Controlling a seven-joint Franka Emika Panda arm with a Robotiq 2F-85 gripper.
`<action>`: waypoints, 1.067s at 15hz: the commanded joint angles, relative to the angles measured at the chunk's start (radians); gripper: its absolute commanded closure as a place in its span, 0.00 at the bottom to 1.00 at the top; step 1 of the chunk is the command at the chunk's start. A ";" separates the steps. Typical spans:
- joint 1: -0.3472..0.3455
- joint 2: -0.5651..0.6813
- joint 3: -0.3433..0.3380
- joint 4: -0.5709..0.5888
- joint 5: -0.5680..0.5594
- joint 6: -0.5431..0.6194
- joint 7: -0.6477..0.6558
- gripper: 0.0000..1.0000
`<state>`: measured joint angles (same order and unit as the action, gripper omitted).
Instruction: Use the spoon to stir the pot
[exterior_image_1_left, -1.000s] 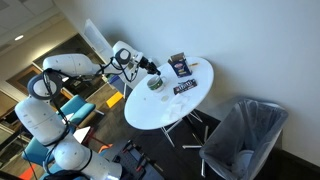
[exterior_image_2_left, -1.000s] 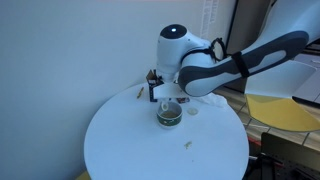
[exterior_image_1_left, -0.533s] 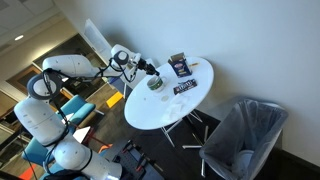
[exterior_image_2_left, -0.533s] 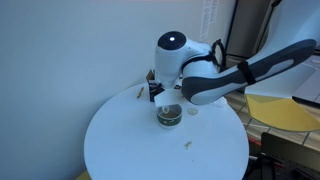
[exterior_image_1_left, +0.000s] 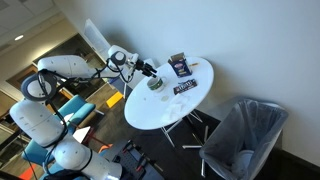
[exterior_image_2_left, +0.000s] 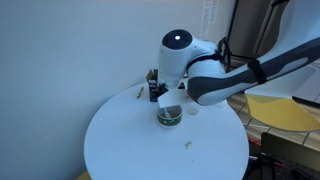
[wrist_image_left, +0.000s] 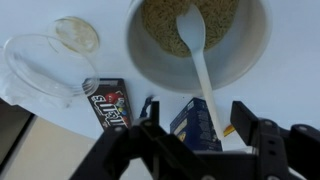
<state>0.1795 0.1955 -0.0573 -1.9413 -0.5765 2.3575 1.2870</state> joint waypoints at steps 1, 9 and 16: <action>-0.035 -0.064 0.023 -0.047 0.039 0.025 -0.104 0.00; -0.061 -0.008 0.016 -0.012 0.067 0.056 -0.289 0.00; -0.073 0.034 -0.002 -0.037 0.086 0.262 -0.360 0.00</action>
<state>0.1112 0.2286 -0.0509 -1.9586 -0.5069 2.5514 0.9678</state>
